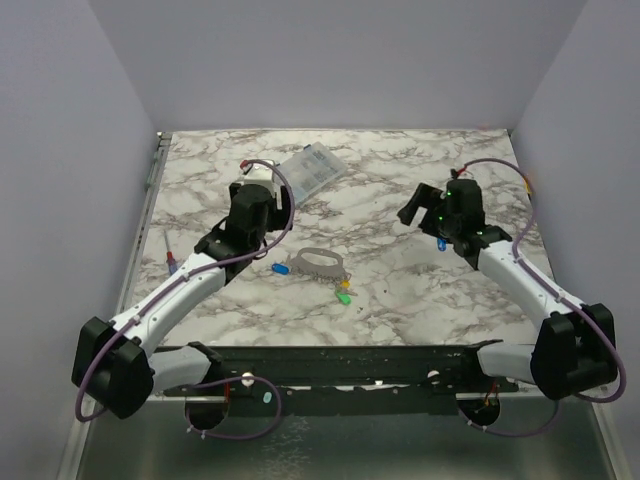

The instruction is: Put the keys on the keyring

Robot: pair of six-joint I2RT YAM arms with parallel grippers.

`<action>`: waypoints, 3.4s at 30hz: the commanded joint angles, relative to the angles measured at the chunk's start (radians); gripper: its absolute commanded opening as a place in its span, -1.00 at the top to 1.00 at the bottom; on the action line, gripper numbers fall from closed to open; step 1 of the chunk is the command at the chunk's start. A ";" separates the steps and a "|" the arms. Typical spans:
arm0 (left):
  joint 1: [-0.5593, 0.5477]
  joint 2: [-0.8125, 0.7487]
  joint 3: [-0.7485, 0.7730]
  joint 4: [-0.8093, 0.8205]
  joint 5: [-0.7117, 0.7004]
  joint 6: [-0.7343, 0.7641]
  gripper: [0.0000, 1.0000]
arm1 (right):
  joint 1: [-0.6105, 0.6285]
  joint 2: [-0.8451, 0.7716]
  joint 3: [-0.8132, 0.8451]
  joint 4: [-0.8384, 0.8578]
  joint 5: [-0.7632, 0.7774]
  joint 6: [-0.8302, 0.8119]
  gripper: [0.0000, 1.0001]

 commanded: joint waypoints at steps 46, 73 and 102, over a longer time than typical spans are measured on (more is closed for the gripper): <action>-0.202 0.064 -0.319 0.128 0.154 -0.324 0.21 | 0.255 0.046 -0.039 -0.104 -0.165 -0.106 -0.83; -0.217 0.228 -0.240 0.090 0.195 -0.148 0.37 | 0.256 0.059 -0.040 -0.113 -0.173 -0.129 -0.83; -0.242 0.335 -0.202 0.142 0.151 -0.079 0.38 | 0.256 0.089 -0.040 -0.111 -0.187 -0.131 -0.83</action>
